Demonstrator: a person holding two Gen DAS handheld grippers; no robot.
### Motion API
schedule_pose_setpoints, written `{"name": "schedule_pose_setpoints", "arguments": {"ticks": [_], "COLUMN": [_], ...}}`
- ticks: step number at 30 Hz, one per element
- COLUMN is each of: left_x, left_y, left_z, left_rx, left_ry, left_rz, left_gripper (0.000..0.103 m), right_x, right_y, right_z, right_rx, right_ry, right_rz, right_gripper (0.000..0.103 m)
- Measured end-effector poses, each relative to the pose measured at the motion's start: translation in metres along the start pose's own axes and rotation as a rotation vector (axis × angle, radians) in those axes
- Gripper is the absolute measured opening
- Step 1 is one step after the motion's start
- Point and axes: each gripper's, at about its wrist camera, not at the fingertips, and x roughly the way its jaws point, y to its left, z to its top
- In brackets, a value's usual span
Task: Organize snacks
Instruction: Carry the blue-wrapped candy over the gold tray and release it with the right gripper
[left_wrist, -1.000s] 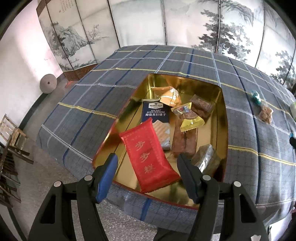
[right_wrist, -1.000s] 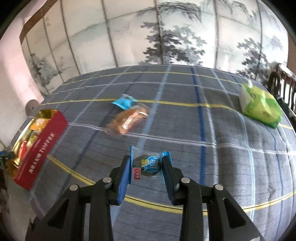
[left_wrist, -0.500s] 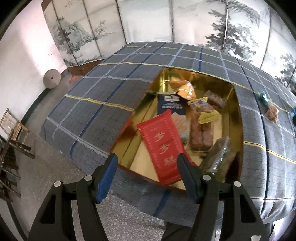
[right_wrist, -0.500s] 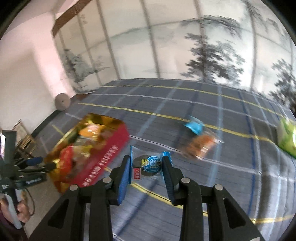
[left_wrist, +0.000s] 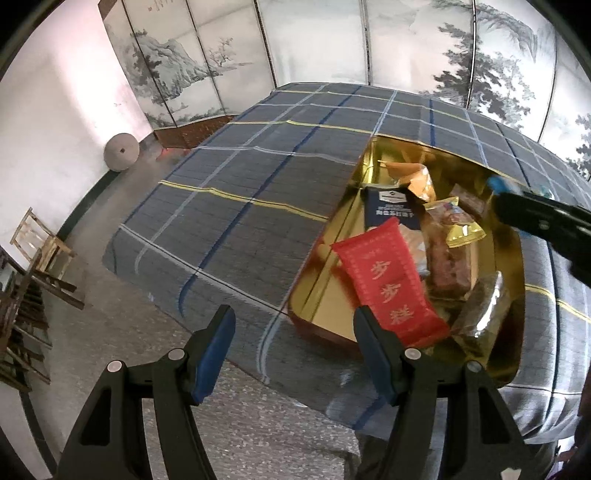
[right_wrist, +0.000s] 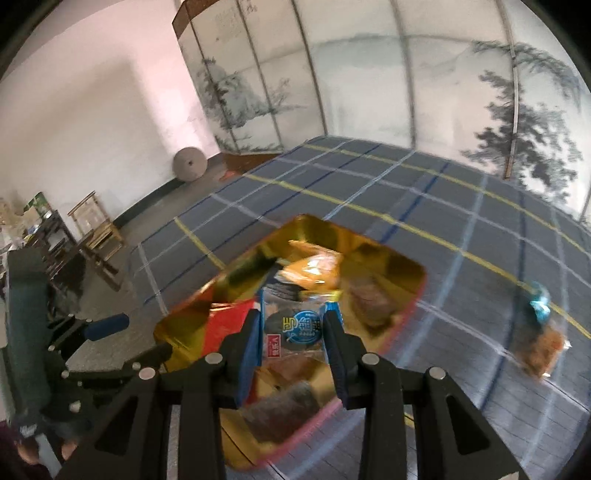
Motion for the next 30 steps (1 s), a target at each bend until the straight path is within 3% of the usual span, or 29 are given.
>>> {"name": "schedule_pose_setpoints", "arguments": {"ticks": [5, 7, 18, 27, 30], "left_x": [0.003, 0.004, 0.005, 0.003, 0.003], "left_y": [0.003, 0.003, 0.006, 0.007, 0.007], "left_z": [-0.002, -0.002, -0.003, -0.003, -0.002], "left_rx": [0.011, 0.011, 0.016, 0.014, 0.012], "left_ry": [0.0, -0.006, -0.011, -0.007, -0.001], "left_rz": [0.01, 0.018, 0.014, 0.022, 0.023], "left_gripper": [0.065, 0.071, 0.076, 0.081, 0.082], "right_x": [0.027, 0.034, 0.06, 0.05, 0.043], "right_y": [0.01, 0.012, 0.011, -0.001, -0.008], "right_z": [0.007, 0.009, 0.018, 0.021, 0.022], "right_rx": [0.005, 0.012, 0.033, 0.097, 0.128], "right_ry": [0.04, 0.05, 0.075, 0.013, -0.022], "right_rz": [0.022, 0.028, 0.019, 0.076, 0.129], "right_gripper": [0.035, 0.034, 0.037, 0.039, 0.04]}}
